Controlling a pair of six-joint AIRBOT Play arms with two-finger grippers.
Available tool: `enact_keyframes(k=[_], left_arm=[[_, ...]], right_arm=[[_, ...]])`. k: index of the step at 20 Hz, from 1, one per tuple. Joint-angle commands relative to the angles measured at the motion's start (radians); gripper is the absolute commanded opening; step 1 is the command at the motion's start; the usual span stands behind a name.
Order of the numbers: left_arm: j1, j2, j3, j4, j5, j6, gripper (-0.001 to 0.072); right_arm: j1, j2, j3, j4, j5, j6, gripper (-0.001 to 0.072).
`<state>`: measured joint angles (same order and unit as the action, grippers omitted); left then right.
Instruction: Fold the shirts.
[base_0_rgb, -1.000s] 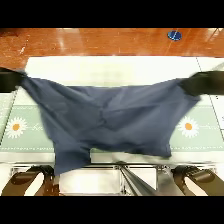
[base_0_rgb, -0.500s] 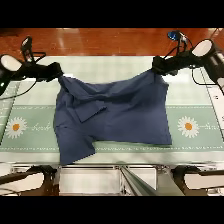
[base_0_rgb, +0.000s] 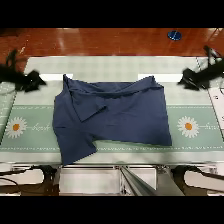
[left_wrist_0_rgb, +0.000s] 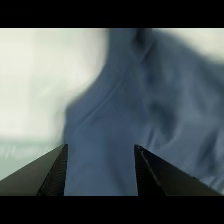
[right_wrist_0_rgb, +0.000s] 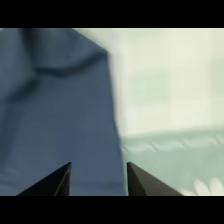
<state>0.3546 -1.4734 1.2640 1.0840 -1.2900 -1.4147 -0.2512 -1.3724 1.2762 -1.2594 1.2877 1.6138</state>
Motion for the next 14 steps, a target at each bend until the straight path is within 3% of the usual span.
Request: enact_keyframes(k=[1, 3, 6, 14], left_arm=[[0.185, 0.134, -0.359, -0.142, -0.035, 0.095, 0.0507], [0.280, 0.174, -0.500, -0.210, -0.013, 0.130, 0.0507], [0.307, 0.170, -0.578, -0.147, -0.017, 0.130, 0.0507], [0.183, 0.135, -0.591, -0.115, 0.057, 0.111, 0.0507]], right_arm=[[-0.089, 0.287, -0.402, 0.053, -0.132, -0.018, 0.0406], [-0.103, 0.454, -0.610, 0.198, -0.176, -0.111, 0.0406], [-0.098, 0.634, -0.791, 0.285, -0.167, -0.122, 0.0406], [-0.098, 0.797, -0.844, 0.345, -0.145, -0.108, 0.0406]])
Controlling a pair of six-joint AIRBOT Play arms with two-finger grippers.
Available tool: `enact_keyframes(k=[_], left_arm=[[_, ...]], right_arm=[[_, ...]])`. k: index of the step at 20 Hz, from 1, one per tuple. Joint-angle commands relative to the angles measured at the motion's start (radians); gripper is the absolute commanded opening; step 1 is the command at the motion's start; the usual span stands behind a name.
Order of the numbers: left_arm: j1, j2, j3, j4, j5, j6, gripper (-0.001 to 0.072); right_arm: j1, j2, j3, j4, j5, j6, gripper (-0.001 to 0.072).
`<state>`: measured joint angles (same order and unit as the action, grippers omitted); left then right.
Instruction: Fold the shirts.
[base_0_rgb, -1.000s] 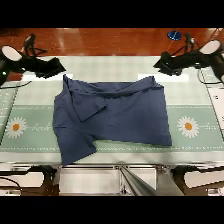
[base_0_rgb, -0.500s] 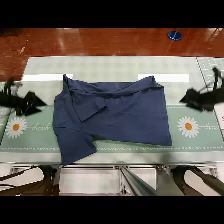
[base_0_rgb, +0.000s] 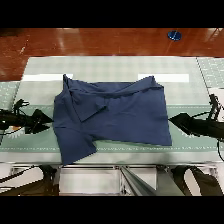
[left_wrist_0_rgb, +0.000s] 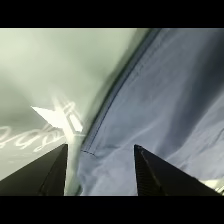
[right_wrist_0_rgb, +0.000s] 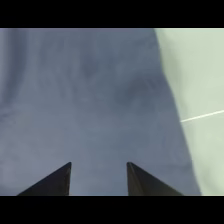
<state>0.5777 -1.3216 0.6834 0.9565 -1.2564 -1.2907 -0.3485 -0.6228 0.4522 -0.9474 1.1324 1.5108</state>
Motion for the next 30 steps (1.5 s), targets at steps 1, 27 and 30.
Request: enact_keyframes(k=[1, 27, 30], left_arm=[[-0.056, -0.027, -0.010, 0.012, 0.029, -0.024, 0.0507], [-0.229, -0.080, 0.014, 0.008, 0.039, 0.008, 0.0023], [-0.230, -0.080, 0.014, 0.000, 0.058, 0.008, 0.0023]], right_arm=[[-0.001, 0.047, -0.020, 0.036, 0.016, -0.004, 0.0406], [-0.277, -0.482, -0.076, -0.047, 0.126, -0.138, 0.0404], [-0.176, -0.551, -0.075, 0.068, -0.005, -0.165, 0.0404]])
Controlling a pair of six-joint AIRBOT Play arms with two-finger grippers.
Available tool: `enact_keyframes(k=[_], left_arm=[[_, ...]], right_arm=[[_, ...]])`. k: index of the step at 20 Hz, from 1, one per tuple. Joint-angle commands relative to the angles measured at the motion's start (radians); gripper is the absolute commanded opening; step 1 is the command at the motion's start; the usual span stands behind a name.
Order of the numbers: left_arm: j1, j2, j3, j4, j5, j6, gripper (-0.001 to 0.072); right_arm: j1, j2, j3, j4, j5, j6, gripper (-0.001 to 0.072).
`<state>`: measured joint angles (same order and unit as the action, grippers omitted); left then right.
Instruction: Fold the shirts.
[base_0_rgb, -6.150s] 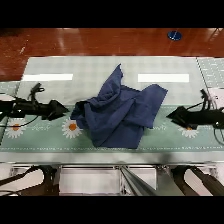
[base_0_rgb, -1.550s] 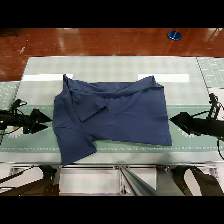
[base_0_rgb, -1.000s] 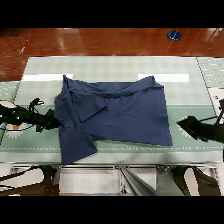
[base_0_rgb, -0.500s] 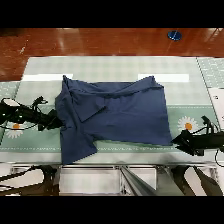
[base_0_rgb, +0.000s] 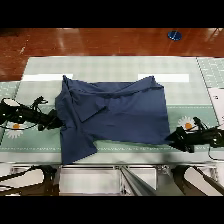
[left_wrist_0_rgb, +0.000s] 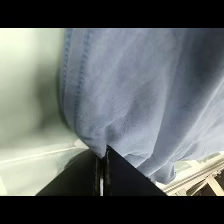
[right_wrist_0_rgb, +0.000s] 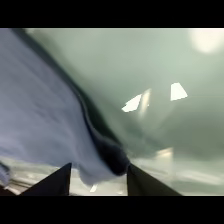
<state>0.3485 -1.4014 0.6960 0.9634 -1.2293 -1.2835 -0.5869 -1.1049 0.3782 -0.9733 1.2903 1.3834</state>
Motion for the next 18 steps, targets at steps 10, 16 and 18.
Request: enact_keyframes(k=[10, 16, 18], left_arm=[[0.032, 0.216, 0.349, -0.480, 0.018, 0.113, 0.0022], [0.059, 0.423, 0.839, -0.288, 0.018, 0.006, 0.0022], [0.075, 0.554, 0.873, -0.167, 0.045, -0.051, 0.0022]], right_arm=[[0.398, 0.016, 0.665, 0.251, -0.060, -0.076, 0.0023], [0.410, 0.165, 1.252, 0.031, -0.001, 0.066, 0.0023], [0.409, 0.260, 1.300, -0.032, 0.004, 0.080, 0.0023]])
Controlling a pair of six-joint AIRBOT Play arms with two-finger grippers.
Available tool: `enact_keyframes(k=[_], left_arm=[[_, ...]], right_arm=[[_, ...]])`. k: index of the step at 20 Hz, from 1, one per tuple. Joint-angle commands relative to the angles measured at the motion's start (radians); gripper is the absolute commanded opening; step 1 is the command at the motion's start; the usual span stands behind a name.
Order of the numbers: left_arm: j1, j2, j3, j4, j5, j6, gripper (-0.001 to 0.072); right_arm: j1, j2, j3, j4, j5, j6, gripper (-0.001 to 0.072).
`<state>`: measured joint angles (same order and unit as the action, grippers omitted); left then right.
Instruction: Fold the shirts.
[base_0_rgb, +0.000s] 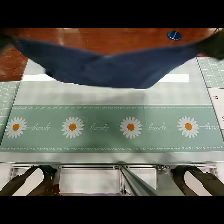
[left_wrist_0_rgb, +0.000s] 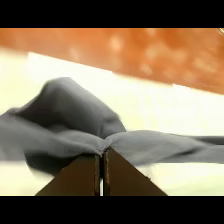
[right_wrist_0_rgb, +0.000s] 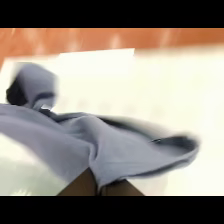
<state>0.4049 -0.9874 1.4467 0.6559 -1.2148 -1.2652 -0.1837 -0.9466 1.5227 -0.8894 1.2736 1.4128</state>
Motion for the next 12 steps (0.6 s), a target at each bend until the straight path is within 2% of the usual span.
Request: enact_keyframes(k=[1, 3, 5, 10, 12], left_arm=[[0.028, 0.212, 0.122, 0.180, 0.053, -0.067, 0.0022], [0.032, 0.352, 0.123, 0.327, 0.082, -0.068, 0.0022], [-0.027, 0.463, 0.123, 0.494, 0.082, -0.071, 0.0022], [-0.267, 0.648, 0.123, 0.874, 0.080, -0.220, 0.0022], [-0.297, 0.681, 0.123, 0.939, 0.076, -0.259, 0.0022]], right_arm=[[0.006, 0.158, 0.159, -0.145, 0.018, 0.062, 0.0023], [0.006, 0.256, 0.159, -0.200, 0.024, 0.088, 0.0023], [0.006, 0.335, 0.159, -0.232, 0.037, 0.098, 0.0023], [0.006, 0.453, 0.159, -0.298, 0.131, 0.146, 0.0023], [0.006, 0.459, 0.159, -0.324, 0.192, 0.163, 0.0023]])
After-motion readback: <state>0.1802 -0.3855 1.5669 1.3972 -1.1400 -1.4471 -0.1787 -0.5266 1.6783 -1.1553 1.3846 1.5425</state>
